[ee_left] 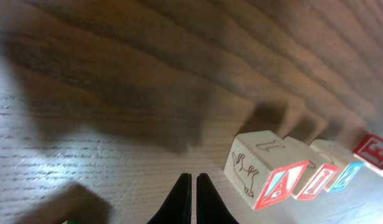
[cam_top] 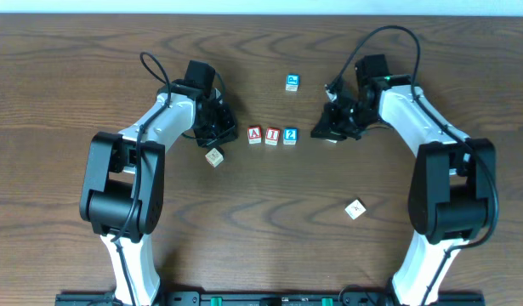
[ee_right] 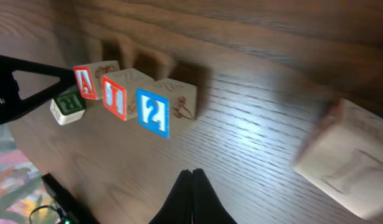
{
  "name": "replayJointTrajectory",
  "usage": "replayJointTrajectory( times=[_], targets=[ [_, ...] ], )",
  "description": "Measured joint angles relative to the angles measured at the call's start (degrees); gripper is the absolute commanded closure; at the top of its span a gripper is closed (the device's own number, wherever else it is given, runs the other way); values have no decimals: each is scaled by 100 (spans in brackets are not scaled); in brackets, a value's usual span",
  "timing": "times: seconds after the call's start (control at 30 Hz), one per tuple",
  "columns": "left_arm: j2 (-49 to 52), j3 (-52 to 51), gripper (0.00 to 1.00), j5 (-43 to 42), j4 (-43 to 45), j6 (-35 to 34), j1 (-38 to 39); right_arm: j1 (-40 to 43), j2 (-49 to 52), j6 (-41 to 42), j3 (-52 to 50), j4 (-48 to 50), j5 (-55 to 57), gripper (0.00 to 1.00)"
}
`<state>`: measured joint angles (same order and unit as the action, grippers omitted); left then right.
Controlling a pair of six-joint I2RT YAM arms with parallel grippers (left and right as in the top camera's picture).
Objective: Spell out Ai2
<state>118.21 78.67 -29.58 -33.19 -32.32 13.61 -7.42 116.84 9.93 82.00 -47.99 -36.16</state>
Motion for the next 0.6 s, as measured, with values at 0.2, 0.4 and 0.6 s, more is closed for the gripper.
replayJointTrajectory(
  times=[0.2, 0.4, 0.6],
  targets=[
    [0, -2, 94, -2, 72, -223, 0, -275, 94, 332, -2, 293, 116, 98],
    [0, -2, 94, 0, 83, -291, 0, -476, 184, 560, -7, 391, 411, 98],
    [0, -2, 94, 0, 219, -391, 2, -494, 184, 693, -7, 483, 612, 98]
  ],
)
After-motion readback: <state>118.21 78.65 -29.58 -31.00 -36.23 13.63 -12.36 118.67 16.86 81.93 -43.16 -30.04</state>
